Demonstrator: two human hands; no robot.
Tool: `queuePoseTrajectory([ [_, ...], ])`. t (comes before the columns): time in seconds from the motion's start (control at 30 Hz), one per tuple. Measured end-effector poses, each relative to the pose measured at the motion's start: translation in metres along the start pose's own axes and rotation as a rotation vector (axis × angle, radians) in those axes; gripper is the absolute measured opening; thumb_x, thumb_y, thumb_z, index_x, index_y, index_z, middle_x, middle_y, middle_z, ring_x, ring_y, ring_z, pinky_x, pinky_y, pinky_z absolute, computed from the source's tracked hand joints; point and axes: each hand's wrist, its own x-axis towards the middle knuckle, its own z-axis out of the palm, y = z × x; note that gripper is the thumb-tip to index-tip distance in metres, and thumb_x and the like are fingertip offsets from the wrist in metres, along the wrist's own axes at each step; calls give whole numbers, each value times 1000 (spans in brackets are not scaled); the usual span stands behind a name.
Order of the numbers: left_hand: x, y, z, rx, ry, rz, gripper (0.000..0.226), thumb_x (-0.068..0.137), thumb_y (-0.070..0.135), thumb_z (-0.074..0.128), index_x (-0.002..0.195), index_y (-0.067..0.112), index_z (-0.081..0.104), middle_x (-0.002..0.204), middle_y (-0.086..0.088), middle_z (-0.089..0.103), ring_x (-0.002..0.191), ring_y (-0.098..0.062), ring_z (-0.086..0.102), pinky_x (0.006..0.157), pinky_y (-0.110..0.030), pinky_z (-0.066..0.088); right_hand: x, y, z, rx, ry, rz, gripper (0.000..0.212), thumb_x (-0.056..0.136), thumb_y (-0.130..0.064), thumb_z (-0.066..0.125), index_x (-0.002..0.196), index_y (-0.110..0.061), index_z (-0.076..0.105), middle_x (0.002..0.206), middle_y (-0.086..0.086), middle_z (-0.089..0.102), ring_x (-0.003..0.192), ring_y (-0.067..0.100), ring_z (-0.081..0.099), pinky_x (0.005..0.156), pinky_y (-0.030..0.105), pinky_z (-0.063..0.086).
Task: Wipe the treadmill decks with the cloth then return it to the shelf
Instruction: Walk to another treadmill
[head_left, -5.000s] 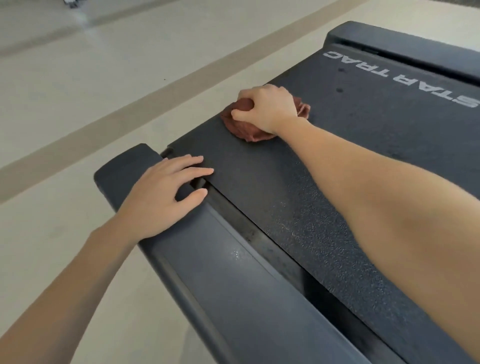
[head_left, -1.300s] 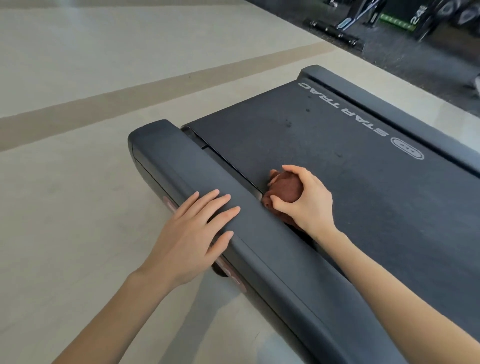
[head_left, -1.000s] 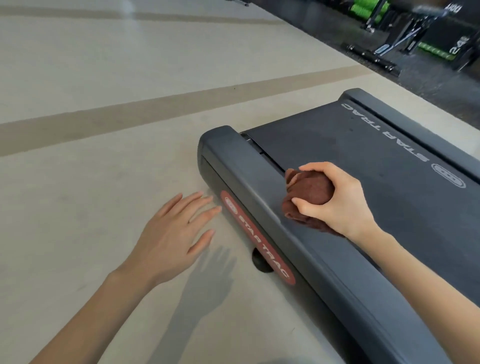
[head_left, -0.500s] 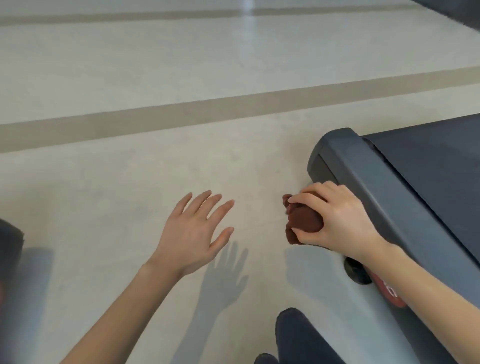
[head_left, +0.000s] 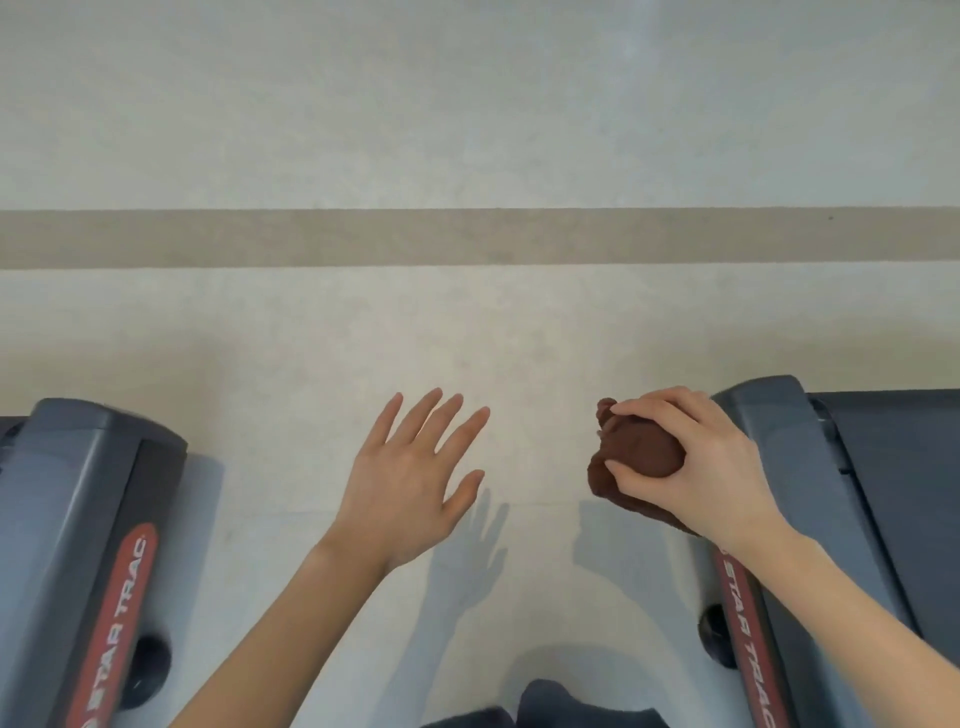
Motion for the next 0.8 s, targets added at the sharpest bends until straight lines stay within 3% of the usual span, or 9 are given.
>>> queuePoseTrajectory([
  [0.23, 10, 0, -145, -74, 129, -33, 48, 93, 37, 32, 133, 17, 50, 135, -7, 53, 126, -25, 48, 109, -46, 33, 40, -75, -119, -14, -36, -9, 46, 60, -26, 85, 102, -24, 69, 102, -4, 63, 93, 22, 59, 68, 39, 54],
  [0.6, -56, -7, -402, -128, 115, -92, 48, 94, 34, 33, 134, 13, 49, 135, -10, 53, 126, -27, 48, 106, -47, 36, 72, -242, -327, -72, -41, -78, 46, 64, -32, 84, 105, -18, 69, 101, 4, 65, 87, 26, 61, 71, 33, 50],
  [0.8, -80, 1, -525, -139, 102, -57, 47, 94, 33, 35, 134, 13, 49, 136, -10, 51, 128, -27, 46, 107, -47, 35, 71, -317, -423, -198, -61, -183, 45, 61, -34, 83, 101, -15, 71, 96, 5, 67, 78, 29, 61, 73, 40, 52],
])
